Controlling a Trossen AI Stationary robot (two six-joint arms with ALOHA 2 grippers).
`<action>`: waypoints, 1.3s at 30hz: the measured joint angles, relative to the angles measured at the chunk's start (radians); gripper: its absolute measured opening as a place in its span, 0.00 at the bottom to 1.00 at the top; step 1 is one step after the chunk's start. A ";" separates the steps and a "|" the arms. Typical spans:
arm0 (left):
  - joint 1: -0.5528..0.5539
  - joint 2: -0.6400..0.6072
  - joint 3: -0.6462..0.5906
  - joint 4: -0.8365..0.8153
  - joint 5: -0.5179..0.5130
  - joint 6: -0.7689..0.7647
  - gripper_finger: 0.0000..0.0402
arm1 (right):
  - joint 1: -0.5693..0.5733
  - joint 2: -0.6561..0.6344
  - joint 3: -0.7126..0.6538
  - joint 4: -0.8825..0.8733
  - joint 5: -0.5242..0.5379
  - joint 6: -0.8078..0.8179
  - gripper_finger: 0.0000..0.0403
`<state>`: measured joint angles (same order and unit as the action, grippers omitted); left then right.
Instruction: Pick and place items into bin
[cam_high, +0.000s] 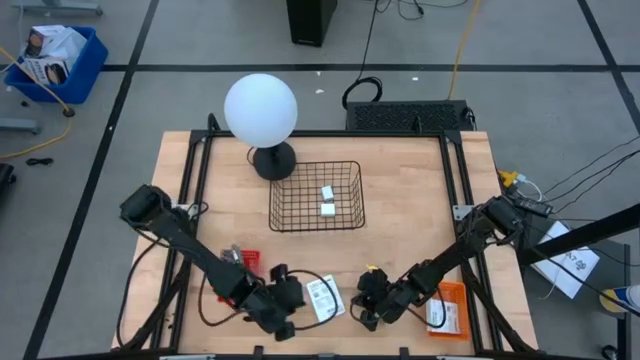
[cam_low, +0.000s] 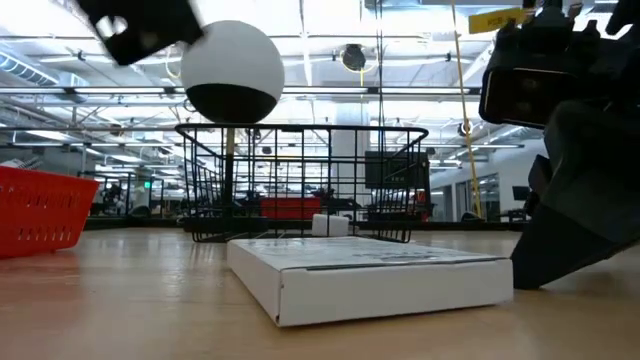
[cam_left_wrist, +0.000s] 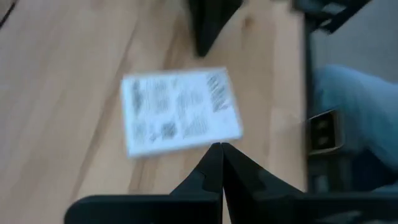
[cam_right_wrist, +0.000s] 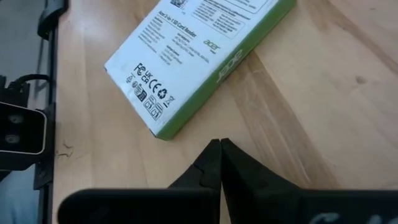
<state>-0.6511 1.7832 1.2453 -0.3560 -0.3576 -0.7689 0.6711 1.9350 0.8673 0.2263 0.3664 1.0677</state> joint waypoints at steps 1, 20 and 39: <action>-0.005 0.005 0.000 -0.023 -0.001 -0.024 0.01 | -0.003 0.000 0.000 0.011 -0.003 -0.009 0.00; 0.110 0.282 0.002 0.197 0.239 -0.017 0.00 | -0.072 0.006 -0.001 0.179 -0.025 -0.131 0.00; 0.115 0.286 -0.003 0.222 0.202 0.041 0.00 | 0.006 0.002 0.006 0.422 0.080 -0.269 0.00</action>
<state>-0.5358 2.0688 1.2428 -0.1343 -0.1557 -0.7284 0.6773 1.9366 0.8738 0.6487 0.4459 0.7985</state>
